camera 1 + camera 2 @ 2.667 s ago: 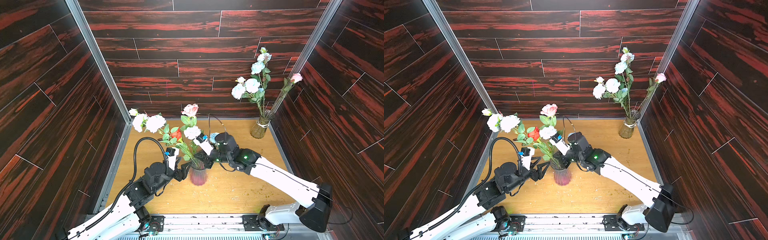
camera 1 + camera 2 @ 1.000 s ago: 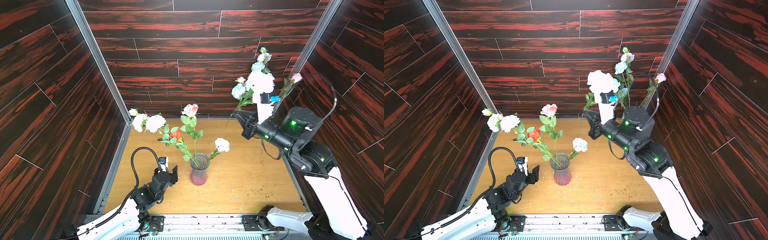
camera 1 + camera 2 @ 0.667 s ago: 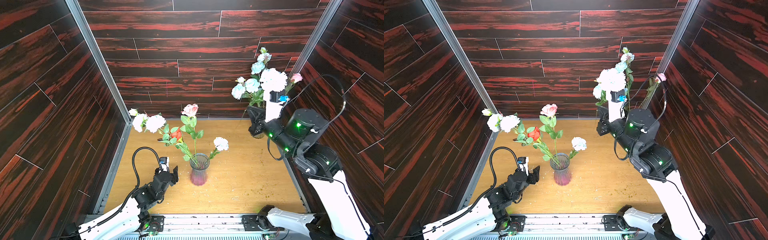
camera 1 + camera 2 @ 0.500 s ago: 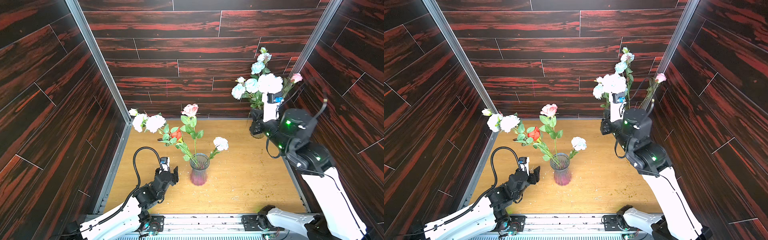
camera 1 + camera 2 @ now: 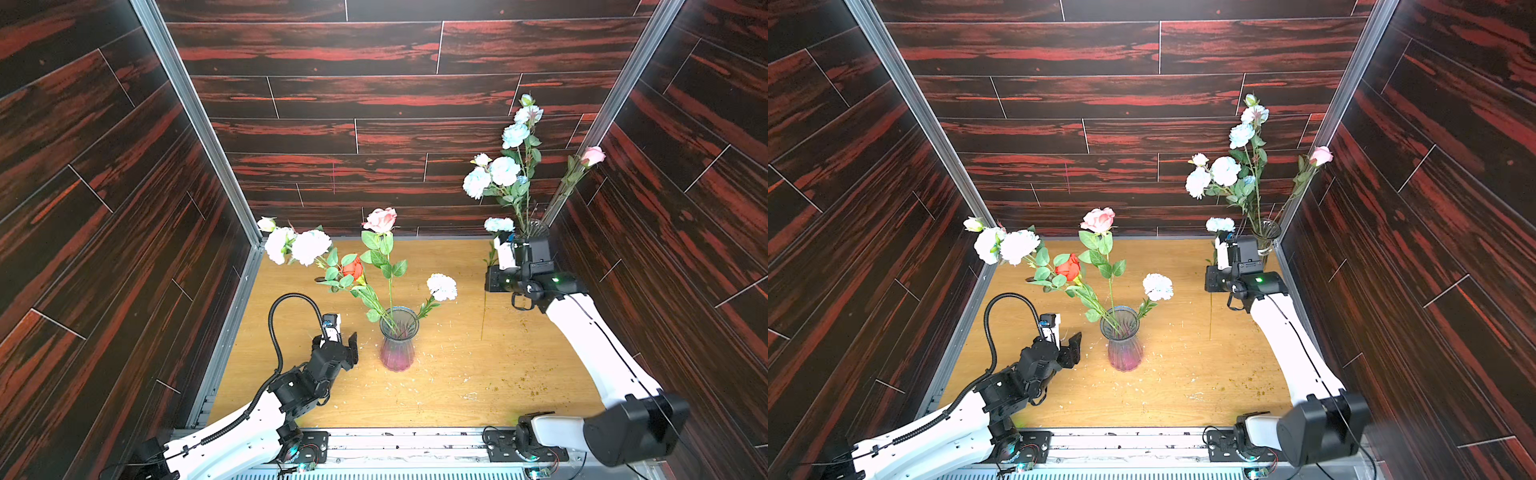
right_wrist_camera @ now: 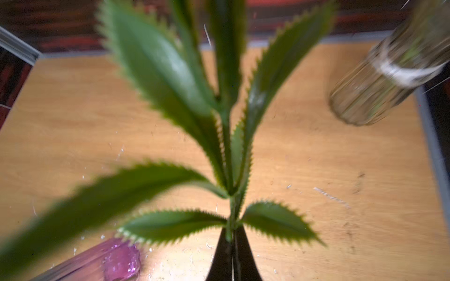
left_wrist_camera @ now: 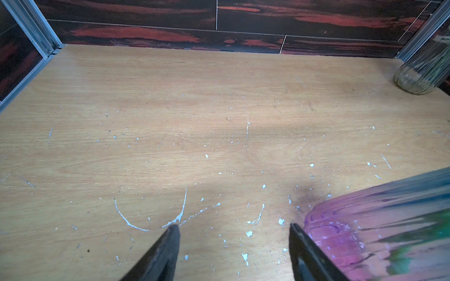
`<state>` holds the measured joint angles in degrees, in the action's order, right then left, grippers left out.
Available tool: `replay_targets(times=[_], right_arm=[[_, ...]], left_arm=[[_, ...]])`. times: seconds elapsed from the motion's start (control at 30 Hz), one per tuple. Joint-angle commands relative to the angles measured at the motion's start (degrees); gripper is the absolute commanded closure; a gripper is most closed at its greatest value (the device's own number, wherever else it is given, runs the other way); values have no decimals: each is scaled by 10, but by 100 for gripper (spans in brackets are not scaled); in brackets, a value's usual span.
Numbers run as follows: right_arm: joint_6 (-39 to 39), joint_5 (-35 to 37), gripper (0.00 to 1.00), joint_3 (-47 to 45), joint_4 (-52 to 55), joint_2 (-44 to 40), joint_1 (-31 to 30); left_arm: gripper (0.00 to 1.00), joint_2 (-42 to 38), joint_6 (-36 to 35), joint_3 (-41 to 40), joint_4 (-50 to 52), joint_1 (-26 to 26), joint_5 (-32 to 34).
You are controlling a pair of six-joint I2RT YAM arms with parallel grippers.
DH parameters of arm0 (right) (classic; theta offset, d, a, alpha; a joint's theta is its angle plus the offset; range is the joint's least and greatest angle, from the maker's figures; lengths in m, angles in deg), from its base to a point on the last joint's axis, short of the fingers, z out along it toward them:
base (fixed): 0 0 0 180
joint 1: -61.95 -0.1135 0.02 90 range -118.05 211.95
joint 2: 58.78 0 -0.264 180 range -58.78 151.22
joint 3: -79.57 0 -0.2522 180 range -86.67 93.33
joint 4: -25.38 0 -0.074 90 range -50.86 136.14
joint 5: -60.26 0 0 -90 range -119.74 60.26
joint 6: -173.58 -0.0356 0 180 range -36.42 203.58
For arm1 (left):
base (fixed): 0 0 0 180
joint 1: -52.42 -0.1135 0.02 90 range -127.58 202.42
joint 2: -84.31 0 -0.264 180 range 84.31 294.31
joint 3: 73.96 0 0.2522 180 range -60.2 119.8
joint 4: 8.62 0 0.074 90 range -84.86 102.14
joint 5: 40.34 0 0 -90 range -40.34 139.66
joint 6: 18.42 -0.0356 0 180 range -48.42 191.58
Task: Pick out blue flowers from the vase
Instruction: Place the flower at the center of the board.
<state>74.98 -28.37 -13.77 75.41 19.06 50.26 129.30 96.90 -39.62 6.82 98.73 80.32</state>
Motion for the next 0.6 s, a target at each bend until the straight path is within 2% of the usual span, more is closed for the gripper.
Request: replay_targets(times=[0.0,0.23,0.57], right_arm=[[-11,-50,100,-14,-37,32,15],[-4,-50,100,6,-42,155,43],[10,10,100,106,-29,319,53]], left_arm=[[28,-3,0,8,-5,1,9],[28,1,0,10,-6,0,7],[28,4,0,11,-6,-2,5]])
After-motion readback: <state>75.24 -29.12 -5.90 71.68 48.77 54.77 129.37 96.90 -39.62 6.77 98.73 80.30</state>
